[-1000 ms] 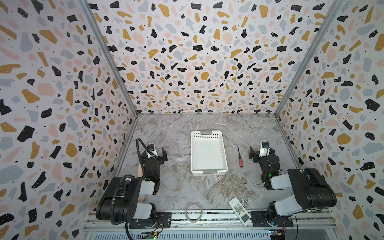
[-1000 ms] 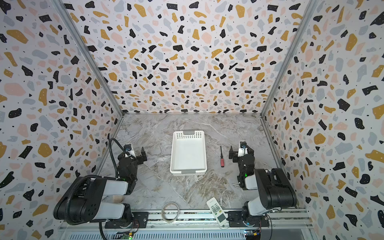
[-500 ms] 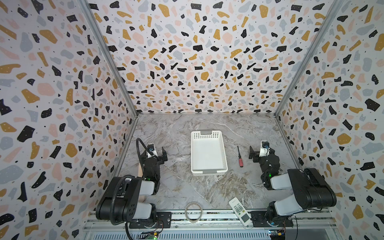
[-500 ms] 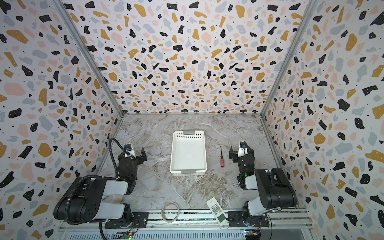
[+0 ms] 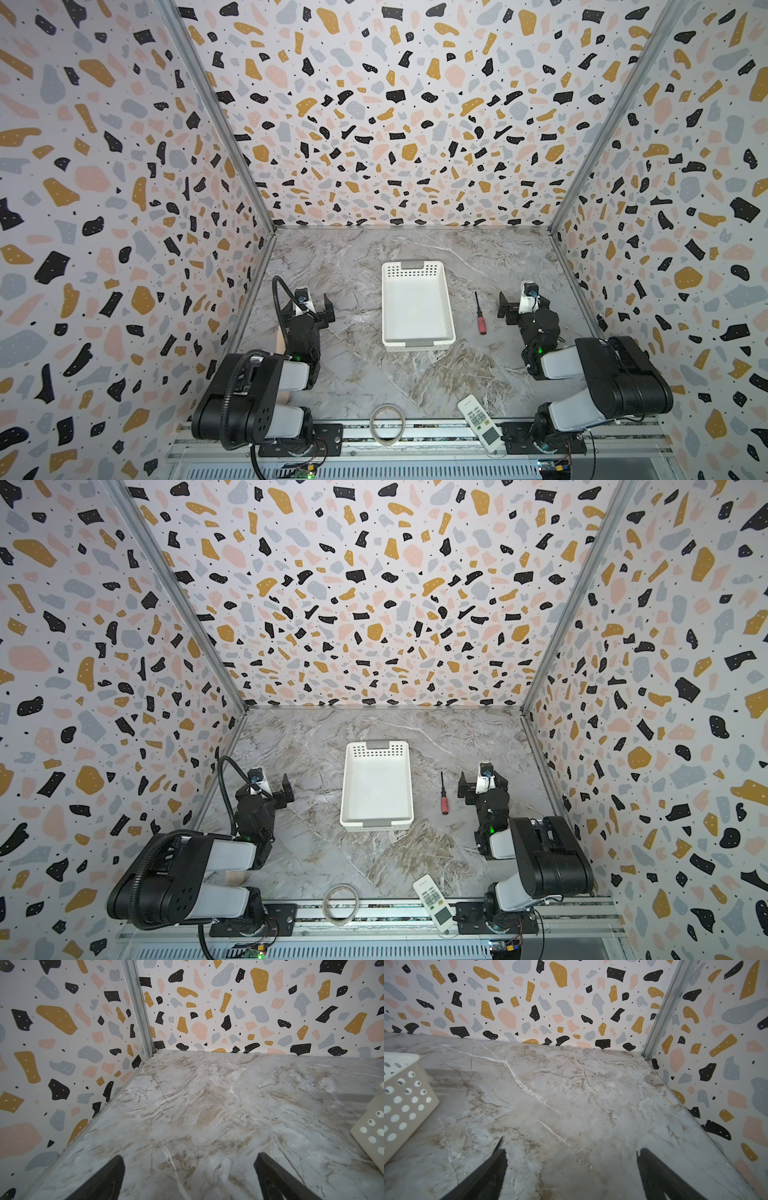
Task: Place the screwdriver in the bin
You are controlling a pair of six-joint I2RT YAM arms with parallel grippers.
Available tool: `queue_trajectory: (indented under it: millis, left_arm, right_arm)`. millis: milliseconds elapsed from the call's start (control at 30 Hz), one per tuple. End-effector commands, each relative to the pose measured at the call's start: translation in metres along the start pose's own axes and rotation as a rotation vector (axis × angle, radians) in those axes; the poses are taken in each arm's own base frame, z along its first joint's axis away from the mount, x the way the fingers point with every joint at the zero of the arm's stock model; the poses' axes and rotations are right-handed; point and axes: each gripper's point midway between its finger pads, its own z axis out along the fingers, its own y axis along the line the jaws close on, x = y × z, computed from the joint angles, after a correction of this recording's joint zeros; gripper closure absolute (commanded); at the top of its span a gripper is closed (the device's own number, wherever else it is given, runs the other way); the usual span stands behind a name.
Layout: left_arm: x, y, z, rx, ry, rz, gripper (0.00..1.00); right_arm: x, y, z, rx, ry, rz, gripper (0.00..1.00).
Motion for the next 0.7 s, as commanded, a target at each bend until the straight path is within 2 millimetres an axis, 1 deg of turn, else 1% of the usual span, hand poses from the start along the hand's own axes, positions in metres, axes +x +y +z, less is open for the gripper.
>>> queue_trajectory:
  millis: [0, 100, 167, 200, 267, 333, 367, 433, 467, 533, 600, 667]
  left_arm:
    - [-0.015, -0.001, 0.003, -0.004, -0.046, -0.018, 0.00]
    - [-0.015, -0.002, 0.003, 0.003, -0.047, -0.013, 0.00]
    - [-0.020, -0.006, 0.004, 0.021, -0.052, -0.004, 0.00]
    - [-0.024, -0.009, 0.004, 0.025, -0.051, 0.008, 0.00]
    - [-0.037, -0.008, 0.002, 0.010, -0.053, 0.010, 0.00]
    - [-0.060, -0.003, -0.001, -0.010, -0.054, -0.019, 0.00]
    - [-0.073, 0.000, -0.004, -0.018, -0.068, -0.055, 0.00]
    - [-0.109, 0.007, -0.016, -0.026, -0.112, -0.174, 0.01]
    - [-0.120, 0.008, -0.022, -0.022, -0.115, -0.215, 0.01]
    - [-0.153, 0.007, -0.035, 0.018, -0.135, -0.260, 0.01]
    - [-0.174, 0.009, -0.048, 0.033, -0.126, -0.251, 0.01]
    - [-0.186, 0.018, -0.061, -0.001, -0.090, -0.237, 0.00]
  right_arm:
    - [-0.007, -0.001, 0.000, 0.005, -0.023, 0.013, 0.01]
    - [-0.007, 0.000, 0.000, 0.001, -0.022, 0.019, 0.01]
    - [-0.007, -0.001, 0.000, -0.004, -0.023, 0.025, 0.01]
    - [-0.007, -0.001, 0.000, -0.004, -0.024, 0.022, 0.01]
    - [-0.008, -0.003, -0.002, 0.003, -0.028, 0.027, 0.01]
    - [-0.012, -0.018, -0.001, 0.089, -0.022, 0.062, 0.01]
    - [-0.015, -0.020, 0.000, 0.101, -0.008, 0.069, 0.01]
    - [-0.023, -0.022, 0.010, 0.106, 0.082, 0.067, 0.01]
    - [-0.030, -0.023, 0.014, 0.108, 0.103, 0.072, 0.01]
    - [-0.051, -0.020, 0.017, 0.085, 0.099, 0.085, 0.01]
    - [-0.074, -0.011, 0.015, 0.030, 0.062, 0.102, 0.01]
    - [-0.093, 0.000, 0.012, -0.042, 0.031, 0.133, 0.01]
